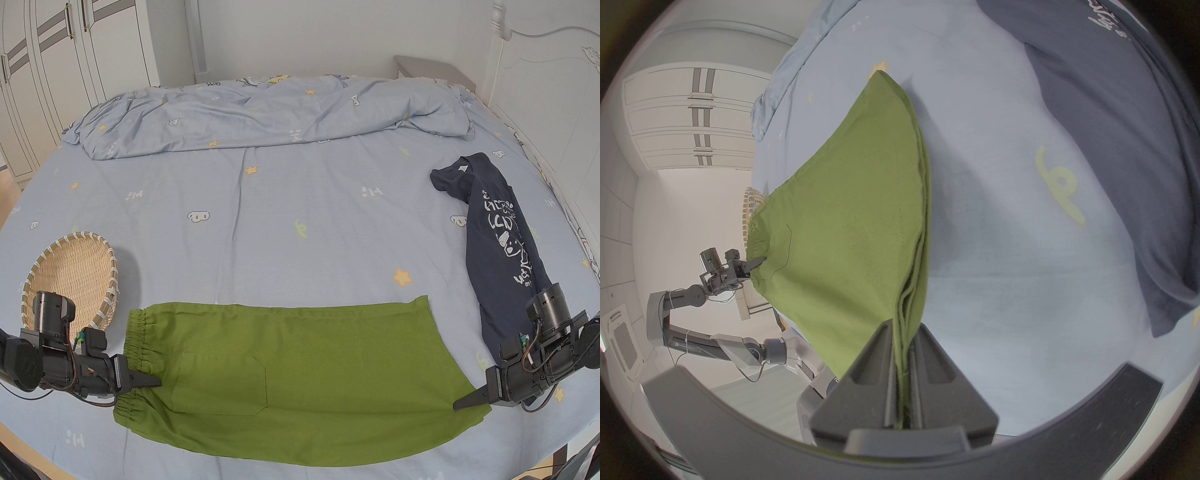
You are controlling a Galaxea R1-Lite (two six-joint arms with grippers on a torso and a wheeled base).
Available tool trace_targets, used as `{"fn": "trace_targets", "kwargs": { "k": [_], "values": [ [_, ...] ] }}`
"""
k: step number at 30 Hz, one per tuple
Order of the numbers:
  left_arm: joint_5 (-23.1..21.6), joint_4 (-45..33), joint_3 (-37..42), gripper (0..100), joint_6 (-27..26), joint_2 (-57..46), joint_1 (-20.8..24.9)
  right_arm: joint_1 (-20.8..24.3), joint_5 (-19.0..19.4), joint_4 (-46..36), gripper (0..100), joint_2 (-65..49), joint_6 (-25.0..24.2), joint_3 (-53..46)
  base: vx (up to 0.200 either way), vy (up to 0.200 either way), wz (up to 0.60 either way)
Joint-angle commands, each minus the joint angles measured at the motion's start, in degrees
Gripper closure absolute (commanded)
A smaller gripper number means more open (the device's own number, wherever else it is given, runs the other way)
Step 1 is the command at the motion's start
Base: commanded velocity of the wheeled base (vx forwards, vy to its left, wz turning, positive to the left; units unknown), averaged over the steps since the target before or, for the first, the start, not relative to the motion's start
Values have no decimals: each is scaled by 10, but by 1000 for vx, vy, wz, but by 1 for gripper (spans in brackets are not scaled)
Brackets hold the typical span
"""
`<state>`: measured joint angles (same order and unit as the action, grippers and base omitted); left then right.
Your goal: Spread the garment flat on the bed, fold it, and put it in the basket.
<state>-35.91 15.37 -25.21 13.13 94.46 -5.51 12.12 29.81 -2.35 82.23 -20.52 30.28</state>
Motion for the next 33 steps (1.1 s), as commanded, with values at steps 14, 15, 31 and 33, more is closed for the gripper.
{"fn": "trace_targets", "kwargs": {
  "k": [14, 15, 31, 33],
  "values": [
    [2, 1, 26, 100, -10, -28, 1, -1, 0, 17, 0, -24, 0, -23, 0, 0, 0],
    [6, 1, 27, 100, -19, -31, 1, -3, 0, 18, 0, -26, 0, -20, 0, 0, 0],
    [36, -188, -111, 100, -26, -127, -21, -62, 0, -118, 0, -52, -33, 261, 0, 0, 0],
    [36, -221, -137, 100, -27, -130, -28, -69, 0, -119, 0, -58, -33, 260, 0, 0, 0]
  ]
}}
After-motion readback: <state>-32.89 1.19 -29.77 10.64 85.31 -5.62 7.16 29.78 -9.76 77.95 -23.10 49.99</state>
